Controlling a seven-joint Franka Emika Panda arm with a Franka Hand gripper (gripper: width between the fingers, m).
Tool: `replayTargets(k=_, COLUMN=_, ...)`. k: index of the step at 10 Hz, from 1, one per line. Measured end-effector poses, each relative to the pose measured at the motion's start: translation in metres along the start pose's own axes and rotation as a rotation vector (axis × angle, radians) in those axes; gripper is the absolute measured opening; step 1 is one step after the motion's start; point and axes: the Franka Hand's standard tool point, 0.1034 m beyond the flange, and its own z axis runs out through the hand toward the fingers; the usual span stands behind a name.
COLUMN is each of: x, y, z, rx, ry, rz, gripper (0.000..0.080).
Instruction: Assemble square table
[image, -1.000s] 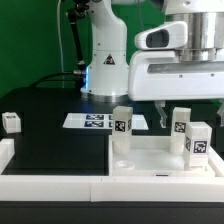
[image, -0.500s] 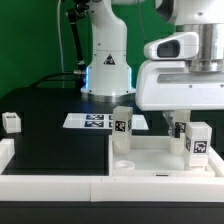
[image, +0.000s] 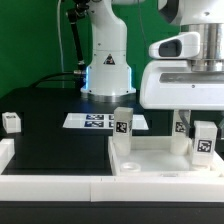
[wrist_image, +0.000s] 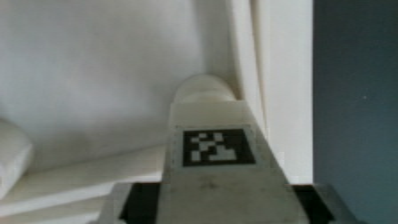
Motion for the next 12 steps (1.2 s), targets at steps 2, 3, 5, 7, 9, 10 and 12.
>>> replayTargets(k=2, x=0.000, y=0.001, z=0.000, rx=0.000, ry=0.000, rz=0.100, gripper=0.0289)
replayTargets(k=3, x=0.000, y=0.001, z=0.001, rx=0.002, ry=-0.002, rz=0.211, gripper=0.0289)
replayTargets(k=5, x=-0.001, y=0.003, z=0.003, rx=0.028, ry=-0.027, rz=0.752, gripper=0.0289)
replayTargets(k=7, x=0.002, y=-0.009, z=0.005, rx=0.087, ry=-0.045, rz=1.162, gripper=0.0290)
replayTargets(k=9, x=0.003, y=-0.011, z=0.005, rx=0.089, ry=-0.055, rz=1.340, gripper=0.0290)
replayTargets(k=10, x=0.003, y=-0.011, z=0.005, rx=0.088, ry=-0.054, rz=1.316, gripper=0.0290)
replayTargets(k=12, x=0.001, y=-0.008, z=0.004, rx=0.070, ry=-0.044, rz=1.023, gripper=0.0366)
